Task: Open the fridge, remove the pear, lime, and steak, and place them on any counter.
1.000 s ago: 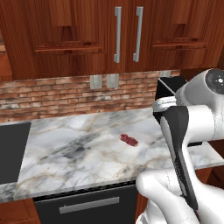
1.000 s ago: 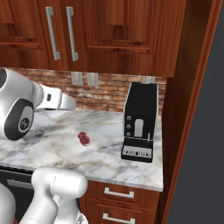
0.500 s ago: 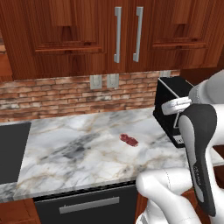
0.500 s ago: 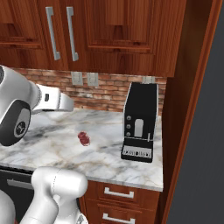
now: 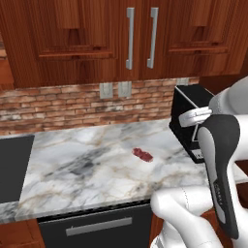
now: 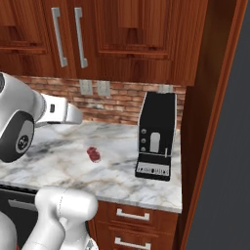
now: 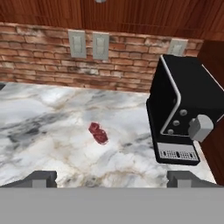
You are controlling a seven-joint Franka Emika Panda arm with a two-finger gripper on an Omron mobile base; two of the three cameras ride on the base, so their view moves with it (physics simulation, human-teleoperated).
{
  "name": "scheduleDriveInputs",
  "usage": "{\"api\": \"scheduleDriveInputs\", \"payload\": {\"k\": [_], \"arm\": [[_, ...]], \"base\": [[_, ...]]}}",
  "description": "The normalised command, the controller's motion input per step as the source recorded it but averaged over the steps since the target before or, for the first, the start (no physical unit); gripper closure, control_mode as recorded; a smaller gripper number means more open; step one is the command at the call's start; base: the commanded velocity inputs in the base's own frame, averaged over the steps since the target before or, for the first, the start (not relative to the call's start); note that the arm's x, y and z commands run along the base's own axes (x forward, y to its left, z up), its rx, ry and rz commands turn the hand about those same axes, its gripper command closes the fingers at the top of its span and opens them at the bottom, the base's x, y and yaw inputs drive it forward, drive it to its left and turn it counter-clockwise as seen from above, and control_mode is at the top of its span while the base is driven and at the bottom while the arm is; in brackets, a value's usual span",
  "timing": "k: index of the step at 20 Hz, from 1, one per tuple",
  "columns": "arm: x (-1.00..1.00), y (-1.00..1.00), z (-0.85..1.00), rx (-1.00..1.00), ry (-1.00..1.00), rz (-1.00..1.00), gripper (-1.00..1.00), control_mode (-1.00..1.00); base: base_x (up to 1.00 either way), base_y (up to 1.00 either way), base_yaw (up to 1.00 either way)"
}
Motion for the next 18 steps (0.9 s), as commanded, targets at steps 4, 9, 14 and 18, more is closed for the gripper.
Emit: {"api": "scheduleDriveInputs", "payload": {"k": [4, 9, 14, 18], "arm": [[0.0, 0.0, 0.0, 0.0, 0.0, 0.0, -1.0, 1.0], [0.0, 0.0, 0.0, 0.0, 0.0, 0.0, -1.0, 1.0], [0.0, 0.0, 0.0, 0.0, 0.0, 0.0, -1.0, 1.0], [0.0, 0.0, 0.0, 0.0, 0.0, 0.0, -1.0, 1.0]], "base": [[-0.96, -0.39, -0.02], [-1.0, -0.63, -0.03], [-1.0, -0.57, -0.03], [-1.0, -0.28, 0.0]]}}
